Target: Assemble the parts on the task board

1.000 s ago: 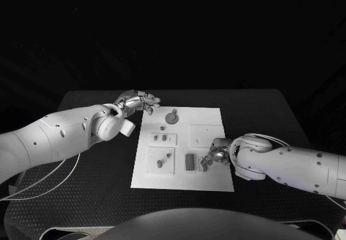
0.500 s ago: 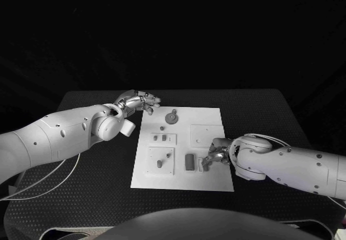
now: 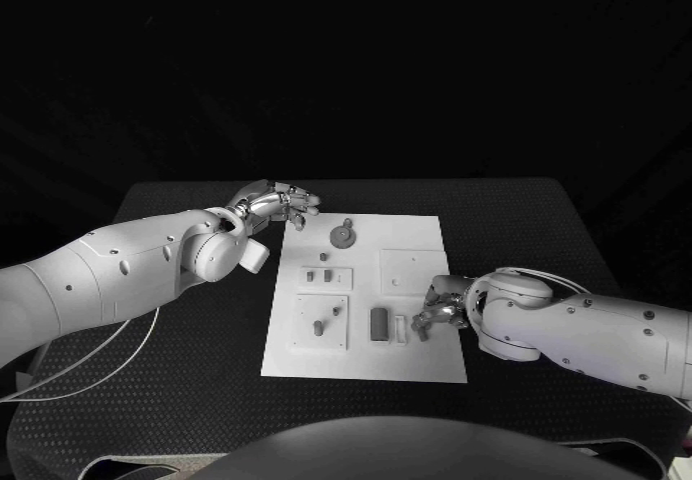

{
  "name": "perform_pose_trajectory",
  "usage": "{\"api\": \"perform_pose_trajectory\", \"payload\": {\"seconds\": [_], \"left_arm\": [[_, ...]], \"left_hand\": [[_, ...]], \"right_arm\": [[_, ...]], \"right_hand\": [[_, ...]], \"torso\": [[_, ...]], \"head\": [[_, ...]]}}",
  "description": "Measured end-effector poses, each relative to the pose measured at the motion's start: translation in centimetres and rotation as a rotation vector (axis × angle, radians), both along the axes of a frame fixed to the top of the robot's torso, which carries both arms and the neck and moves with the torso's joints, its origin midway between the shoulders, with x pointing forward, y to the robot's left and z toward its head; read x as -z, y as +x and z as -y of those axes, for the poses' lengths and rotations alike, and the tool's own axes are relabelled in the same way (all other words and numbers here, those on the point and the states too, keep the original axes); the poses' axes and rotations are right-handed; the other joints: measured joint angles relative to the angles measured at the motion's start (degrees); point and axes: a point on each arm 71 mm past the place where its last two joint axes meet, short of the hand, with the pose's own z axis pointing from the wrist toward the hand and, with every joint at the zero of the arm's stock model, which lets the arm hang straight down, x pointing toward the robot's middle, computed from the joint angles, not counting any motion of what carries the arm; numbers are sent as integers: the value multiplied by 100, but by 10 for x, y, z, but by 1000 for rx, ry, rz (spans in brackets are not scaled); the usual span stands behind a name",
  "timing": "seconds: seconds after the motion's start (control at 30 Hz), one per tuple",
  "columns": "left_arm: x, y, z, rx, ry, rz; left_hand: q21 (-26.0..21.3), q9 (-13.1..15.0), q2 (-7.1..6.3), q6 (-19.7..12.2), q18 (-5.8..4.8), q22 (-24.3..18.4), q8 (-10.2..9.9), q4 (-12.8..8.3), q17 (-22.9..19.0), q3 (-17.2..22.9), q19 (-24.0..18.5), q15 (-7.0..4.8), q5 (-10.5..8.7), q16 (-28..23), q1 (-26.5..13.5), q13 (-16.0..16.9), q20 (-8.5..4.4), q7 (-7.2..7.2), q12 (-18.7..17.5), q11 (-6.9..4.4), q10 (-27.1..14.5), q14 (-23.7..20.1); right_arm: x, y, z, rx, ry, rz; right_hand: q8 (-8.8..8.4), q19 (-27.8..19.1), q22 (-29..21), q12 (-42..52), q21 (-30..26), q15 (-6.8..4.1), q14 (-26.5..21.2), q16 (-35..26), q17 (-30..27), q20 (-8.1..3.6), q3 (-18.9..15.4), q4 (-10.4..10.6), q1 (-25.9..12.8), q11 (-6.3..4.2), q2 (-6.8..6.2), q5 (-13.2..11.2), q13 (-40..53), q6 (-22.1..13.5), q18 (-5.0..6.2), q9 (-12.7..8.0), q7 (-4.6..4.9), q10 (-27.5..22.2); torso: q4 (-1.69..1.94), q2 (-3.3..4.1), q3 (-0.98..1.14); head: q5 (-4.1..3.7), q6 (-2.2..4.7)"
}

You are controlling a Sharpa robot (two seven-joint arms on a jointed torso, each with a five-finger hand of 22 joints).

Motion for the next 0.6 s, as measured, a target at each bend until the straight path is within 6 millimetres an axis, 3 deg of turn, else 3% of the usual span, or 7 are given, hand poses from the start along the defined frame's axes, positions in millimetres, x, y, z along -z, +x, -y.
{"api": "perform_pose_trajectory", "payload": {"seconds": [0.17,0.4,0.47,0.53,0.6], "left_arm": [[0,0,-1,-1,1,0],[0,0,-1,-1,1,0],[0,0,-1,-1,1,0],[0,0,-1,-1,1,-1],[0,0,-1,-1,1,-1]], "left_hand": [[0,0,0,0,0,5,0,0,0,0,0,0,0,0,0,0,0,0,0,0,0,0],[0,0,0,0,0,4,0,0,-1,0,2,0,0,0,0,0,-2,0,0,-1,0,0],[0,0,0,0,0,4,0,0,0,0,12,0,0,0,0,0,-12,0,0,-1,1,0],[0,-1,0,0,0,4,0,0,4,0,13,0,0,0,0,0,-12,0,0,-2,1,0],[0,-1,0,0,0,4,0,0,4,0,13,0,0,0,0,0,-12,0,0,-2,1,0]], "right_arm": [[-1,-1,7,-9,-23,20],[-4,-3,1,-102,-95,83],[-5,-3,-1,-142,-132,113],[-6,-2,-1,-175,-170,142],[-6,-1,-1,-199,-197,160]], "right_hand": [[0,-7,-2,0,-1,0,0,0,0,8,0,0,-24,0,-69,0,0,0,0,0,0,0],[-1,-8,-16,-121,-2,0,0,-1,-9,8,-1,1,-77,20,-337,0,-57,0,0,0,0,-79],[-1,-8,-24,-195,-2,0,0,-1,-15,8,-35,35,-121,36,-468,0,-99,1,1,13,-1,-157],[-1,-8,-30,-259,-2,1,0,-1,-21,9,-33,65,-151,31,-499,0,-139,1,0,211,-1,-217],[-1,-8,-35,-267,-2,1,0,-1,-22,9,-33,65,-151,31,-499,0,-142,1,0,213,-1,-217]], "torso": [[0,0,0],[-3,1,2],[-4,1,2],[-4,2,2],[-5,2,3]], "head": [[-1,0],[-1,0],[-5,0],[-10,0],[-16,0]]}}
